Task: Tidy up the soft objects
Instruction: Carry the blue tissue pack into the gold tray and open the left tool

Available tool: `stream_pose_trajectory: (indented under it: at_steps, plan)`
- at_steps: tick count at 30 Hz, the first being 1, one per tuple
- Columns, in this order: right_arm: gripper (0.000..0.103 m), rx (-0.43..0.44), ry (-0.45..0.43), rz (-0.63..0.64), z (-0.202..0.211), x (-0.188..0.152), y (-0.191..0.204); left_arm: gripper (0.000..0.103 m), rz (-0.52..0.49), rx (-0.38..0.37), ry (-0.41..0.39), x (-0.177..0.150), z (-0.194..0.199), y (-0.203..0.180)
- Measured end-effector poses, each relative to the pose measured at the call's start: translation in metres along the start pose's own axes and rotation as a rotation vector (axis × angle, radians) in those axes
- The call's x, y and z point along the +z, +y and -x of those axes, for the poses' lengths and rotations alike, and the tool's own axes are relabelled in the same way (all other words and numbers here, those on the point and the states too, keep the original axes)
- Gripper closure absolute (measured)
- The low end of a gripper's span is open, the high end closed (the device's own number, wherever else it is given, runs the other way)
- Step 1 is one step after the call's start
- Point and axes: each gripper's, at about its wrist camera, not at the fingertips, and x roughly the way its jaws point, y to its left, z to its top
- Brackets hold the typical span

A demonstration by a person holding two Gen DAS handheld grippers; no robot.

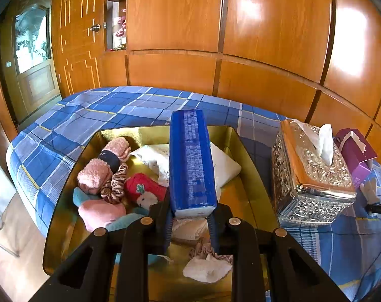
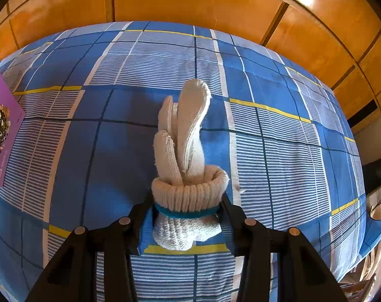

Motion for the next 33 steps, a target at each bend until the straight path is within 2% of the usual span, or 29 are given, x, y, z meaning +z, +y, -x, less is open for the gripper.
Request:
stream_pose_trajectory:
  at_steps: [11,17,19,20,21,24,29,33]
  plan:
    - [0.058,-0.012,-0.011,0.016,-0.001,0.0,-0.001,0.079,0.017,-0.004,0.034,-0.006,-0.006,0.006]
    - [0.058,-0.023,-0.016,0.029,0.001,-0.001,0.002,0.077,0.062,0.001,0.155,-0.01,-0.041,0.029]
    - [0.058,-0.024,-0.016,0.029,0.001,-0.001,0.002,0.063,0.073,-0.005,0.145,-0.007,-0.039,0.035]
    - [0.058,-0.024,-0.016,0.029,0.001,-0.001,0.002,0.045,0.079,-0.016,0.135,-0.004,-0.036,0.039]
    - [0.058,-0.024,-0.016,0.03,0.001,-0.001,0.002,0.032,0.093,-0.008,0.124,-0.003,-0.033,0.043]
    - [0.058,-0.025,-0.016,0.03,0.002,-0.001,0.002,0.029,0.142,-0.021,0.108,-0.001,-0.024,0.057]
    - [0.058,-0.026,-0.016,0.03,0.002,-0.001,0.002,0.02,0.142,0.013,0.097,-0.01,-0.009,0.072]
    - [0.058,-0.026,-0.017,0.029,0.002,-0.001,0.002,0.02,0.16,0.04,0.098,-0.02,-0.003,0.08]
